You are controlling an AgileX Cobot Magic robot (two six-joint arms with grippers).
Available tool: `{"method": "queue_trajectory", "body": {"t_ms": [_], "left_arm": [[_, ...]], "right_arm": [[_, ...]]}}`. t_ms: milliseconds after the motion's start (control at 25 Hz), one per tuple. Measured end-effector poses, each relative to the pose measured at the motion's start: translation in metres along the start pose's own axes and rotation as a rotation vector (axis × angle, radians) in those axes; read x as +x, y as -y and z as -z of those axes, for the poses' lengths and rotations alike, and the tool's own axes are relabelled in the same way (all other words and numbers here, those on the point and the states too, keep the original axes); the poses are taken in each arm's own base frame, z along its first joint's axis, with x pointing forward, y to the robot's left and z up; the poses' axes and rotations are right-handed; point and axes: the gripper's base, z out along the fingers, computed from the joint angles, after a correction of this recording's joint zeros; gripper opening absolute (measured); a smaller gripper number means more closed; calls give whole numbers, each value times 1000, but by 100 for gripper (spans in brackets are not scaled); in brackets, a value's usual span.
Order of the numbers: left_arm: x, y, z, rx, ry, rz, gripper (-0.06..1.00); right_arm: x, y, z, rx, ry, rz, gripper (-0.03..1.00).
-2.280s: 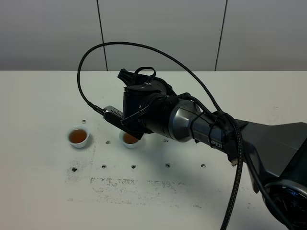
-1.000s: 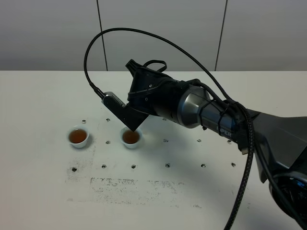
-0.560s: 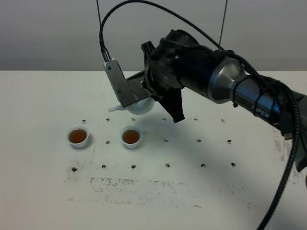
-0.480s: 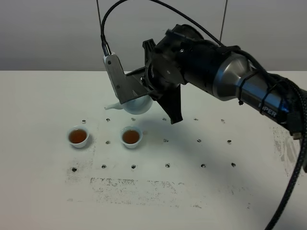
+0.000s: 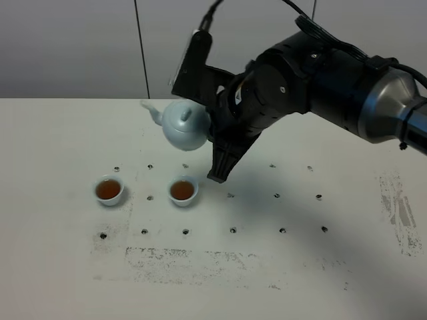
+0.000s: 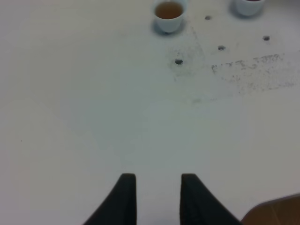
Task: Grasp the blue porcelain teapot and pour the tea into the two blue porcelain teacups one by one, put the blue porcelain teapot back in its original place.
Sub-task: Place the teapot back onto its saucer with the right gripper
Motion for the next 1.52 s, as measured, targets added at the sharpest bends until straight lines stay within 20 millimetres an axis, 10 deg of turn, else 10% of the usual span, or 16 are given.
{"method": "queue_trajectory", "body": {"t_ms": [480, 1520], "left_arm": [[0, 0, 0, 0, 0, 0, 29], [0, 0, 0, 0, 0, 0, 29]], "right_arm": [[60, -7, -48, -47, -150, -770, 6], [78, -17, -117, -23, -191, -828, 6]]}}
